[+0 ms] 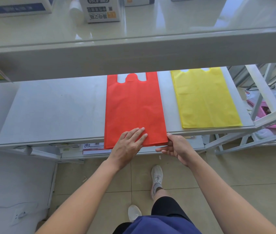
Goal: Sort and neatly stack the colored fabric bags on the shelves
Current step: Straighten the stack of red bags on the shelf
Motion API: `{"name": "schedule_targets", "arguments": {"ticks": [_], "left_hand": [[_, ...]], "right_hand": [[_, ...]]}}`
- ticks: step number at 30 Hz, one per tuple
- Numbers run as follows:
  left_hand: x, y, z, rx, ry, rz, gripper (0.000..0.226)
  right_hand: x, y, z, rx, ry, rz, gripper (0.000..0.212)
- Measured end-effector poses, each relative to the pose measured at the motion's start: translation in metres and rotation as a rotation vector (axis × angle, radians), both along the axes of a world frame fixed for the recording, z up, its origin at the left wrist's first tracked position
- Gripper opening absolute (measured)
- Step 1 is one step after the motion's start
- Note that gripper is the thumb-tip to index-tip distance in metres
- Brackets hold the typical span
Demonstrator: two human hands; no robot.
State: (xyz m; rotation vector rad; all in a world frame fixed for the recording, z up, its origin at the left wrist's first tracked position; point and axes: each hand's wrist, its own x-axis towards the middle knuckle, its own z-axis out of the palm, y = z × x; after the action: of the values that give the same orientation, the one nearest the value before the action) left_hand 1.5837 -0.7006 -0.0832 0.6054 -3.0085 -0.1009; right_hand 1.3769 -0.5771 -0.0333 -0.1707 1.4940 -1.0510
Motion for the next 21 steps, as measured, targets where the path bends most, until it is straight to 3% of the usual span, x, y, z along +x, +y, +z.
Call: {"name": "schedule_targets", "arguments": {"ticks": [14,21], "left_hand": [[0.014,-0.001,0.011,-0.003,0.064,-0.028,0.063],[0.014,0.006,0.000,-0.051,0.040,0.003,0.059]], "right_hand": [[0.003,-0.003,0.002,-0.033,-0.149,-0.108,0.043],[0.002,-0.001,-0.003,-0.064,-0.136,-0.087,0.024]]}}
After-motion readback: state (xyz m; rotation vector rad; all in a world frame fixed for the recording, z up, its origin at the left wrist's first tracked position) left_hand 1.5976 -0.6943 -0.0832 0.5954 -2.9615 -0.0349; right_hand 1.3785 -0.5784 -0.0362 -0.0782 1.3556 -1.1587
